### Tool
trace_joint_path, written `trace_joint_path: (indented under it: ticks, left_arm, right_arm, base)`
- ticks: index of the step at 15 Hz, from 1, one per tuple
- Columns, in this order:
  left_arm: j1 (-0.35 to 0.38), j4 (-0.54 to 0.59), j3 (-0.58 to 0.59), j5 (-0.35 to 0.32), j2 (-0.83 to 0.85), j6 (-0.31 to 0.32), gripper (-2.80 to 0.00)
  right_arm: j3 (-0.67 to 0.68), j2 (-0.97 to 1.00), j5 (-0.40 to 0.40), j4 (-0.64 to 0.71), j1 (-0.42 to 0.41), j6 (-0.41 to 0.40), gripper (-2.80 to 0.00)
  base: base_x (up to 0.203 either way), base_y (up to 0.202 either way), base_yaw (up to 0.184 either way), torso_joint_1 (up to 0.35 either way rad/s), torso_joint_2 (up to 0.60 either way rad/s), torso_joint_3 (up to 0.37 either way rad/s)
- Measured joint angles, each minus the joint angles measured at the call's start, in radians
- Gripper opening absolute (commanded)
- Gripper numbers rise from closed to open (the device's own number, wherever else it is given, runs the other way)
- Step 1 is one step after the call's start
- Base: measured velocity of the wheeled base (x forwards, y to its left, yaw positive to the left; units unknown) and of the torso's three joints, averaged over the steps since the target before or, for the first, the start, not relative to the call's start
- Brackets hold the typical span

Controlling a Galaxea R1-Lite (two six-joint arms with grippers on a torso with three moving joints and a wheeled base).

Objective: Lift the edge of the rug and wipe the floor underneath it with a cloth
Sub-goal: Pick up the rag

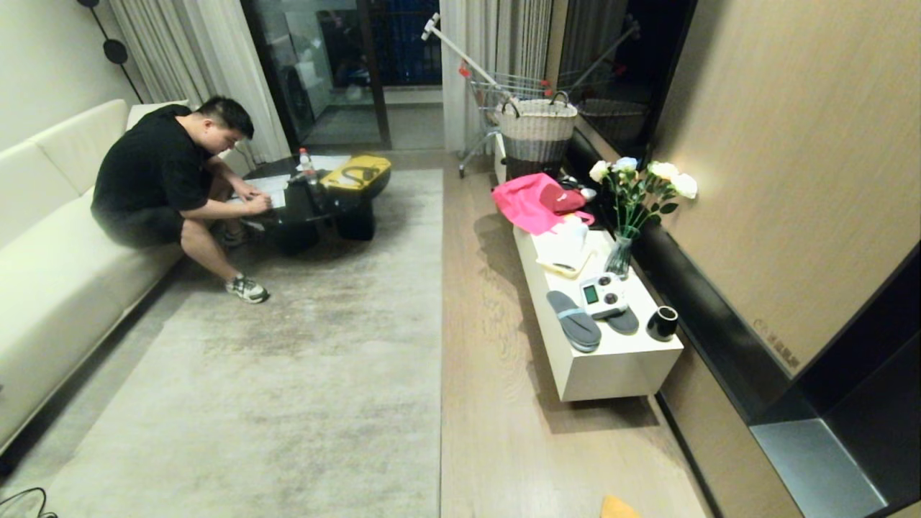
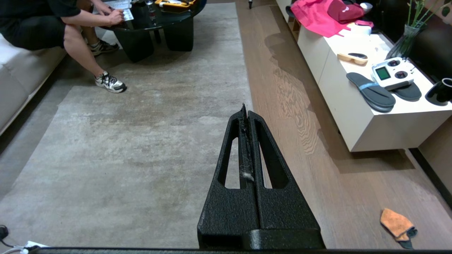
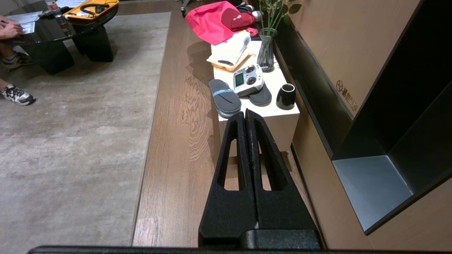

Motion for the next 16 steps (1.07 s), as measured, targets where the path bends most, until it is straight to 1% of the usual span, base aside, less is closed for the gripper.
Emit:
trace_joint_path:
  ticks: [16]
  left_arm:
    - [0.0,0.0,0.0,-0.001,0.0,0.0,-2.8]
  right_arm:
    - [0.0,0.0,0.0,0.0,0.0,0.0,-2.8]
  base:
    - [0.0,0.0,0.0,0.0,0.0,0.0]
